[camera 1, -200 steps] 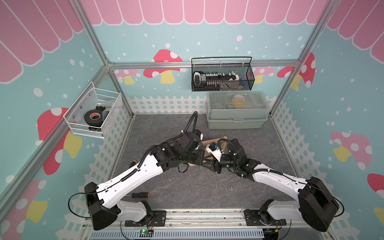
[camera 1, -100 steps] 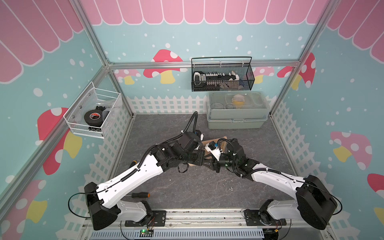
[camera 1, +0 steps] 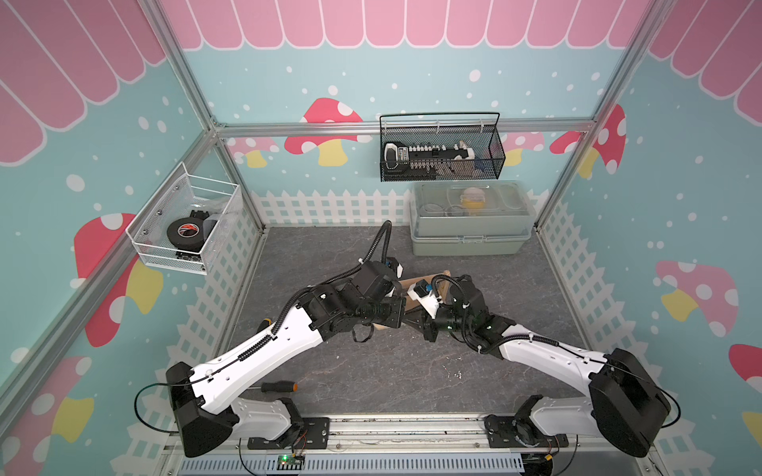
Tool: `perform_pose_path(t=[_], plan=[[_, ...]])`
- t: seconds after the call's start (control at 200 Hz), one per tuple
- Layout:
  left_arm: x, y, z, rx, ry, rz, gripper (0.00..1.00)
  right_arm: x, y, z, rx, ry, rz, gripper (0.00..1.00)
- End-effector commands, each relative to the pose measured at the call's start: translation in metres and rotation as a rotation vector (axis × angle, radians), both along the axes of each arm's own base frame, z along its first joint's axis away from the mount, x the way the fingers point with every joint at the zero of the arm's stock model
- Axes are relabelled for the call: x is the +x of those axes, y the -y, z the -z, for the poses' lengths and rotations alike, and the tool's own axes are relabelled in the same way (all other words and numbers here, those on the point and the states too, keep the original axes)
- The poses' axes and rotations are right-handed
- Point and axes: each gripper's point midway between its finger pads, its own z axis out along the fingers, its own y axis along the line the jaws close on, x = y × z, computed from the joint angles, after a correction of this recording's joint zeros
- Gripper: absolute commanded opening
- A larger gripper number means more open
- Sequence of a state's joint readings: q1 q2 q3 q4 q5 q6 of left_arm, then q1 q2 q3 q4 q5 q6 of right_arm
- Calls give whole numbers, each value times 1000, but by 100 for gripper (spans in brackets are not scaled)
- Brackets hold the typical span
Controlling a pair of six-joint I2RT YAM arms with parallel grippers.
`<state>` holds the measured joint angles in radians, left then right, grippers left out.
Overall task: Hang the necklace on the jewelry display stand
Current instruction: Pick up the necklace from the center of the board.
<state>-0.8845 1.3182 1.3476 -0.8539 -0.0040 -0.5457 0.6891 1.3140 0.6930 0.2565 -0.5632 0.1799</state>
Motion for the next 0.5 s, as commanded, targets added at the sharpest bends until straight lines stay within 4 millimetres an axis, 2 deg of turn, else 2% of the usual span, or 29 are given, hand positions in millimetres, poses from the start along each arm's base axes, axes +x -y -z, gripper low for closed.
perform_pose_path(t=[0.0, 0.495], plan=[[-1, -10, -4, 8, 12, -19, 0, -1, 1, -12, 14, 44, 7, 8], [-3, -21, 4, 21, 13, -55, 0, 4, 7, -33, 23, 98, 51, 4]])
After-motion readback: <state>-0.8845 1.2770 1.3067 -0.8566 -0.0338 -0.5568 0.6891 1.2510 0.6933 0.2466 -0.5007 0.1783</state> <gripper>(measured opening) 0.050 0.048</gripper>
